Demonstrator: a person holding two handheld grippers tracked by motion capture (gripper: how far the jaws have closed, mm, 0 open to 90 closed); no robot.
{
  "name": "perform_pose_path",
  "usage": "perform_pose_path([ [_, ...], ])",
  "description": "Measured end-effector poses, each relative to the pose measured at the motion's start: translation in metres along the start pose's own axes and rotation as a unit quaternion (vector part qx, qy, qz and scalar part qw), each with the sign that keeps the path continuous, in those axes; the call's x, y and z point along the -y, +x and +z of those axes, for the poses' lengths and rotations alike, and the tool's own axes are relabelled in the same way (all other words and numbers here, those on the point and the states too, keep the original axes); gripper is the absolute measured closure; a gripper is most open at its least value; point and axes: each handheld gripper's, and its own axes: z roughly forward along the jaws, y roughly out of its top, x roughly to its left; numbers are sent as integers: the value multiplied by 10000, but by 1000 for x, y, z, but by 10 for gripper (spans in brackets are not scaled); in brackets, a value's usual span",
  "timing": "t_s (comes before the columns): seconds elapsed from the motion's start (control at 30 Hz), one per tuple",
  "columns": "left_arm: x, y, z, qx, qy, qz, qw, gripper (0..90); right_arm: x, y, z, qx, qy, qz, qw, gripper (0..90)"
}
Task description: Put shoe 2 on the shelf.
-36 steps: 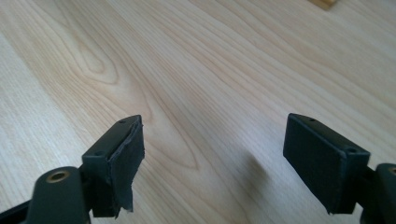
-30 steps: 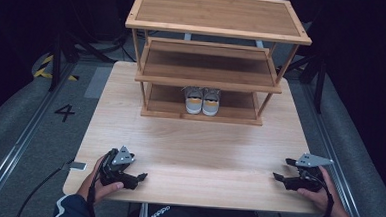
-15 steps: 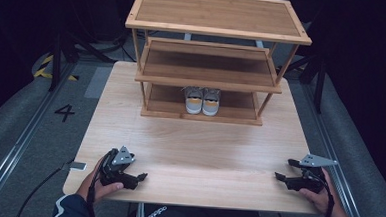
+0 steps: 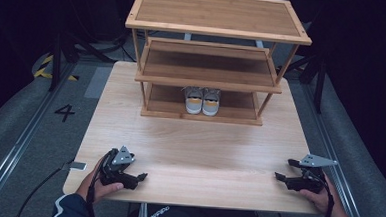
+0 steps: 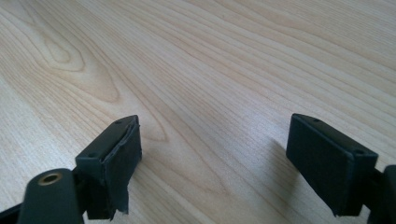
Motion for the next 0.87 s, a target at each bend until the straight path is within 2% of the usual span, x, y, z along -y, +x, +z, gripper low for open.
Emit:
perform_pose_path([
  [0.47, -1, 2, 0, -5, 56, 73, 10000, 130, 0, 0, 0, -2, 0, 3, 10000, 185],
  [0.87, -1, 1, 1, 2, 18, 5, 10000, 126, 0, 0, 0, -3, -4, 1, 10000, 187],
])
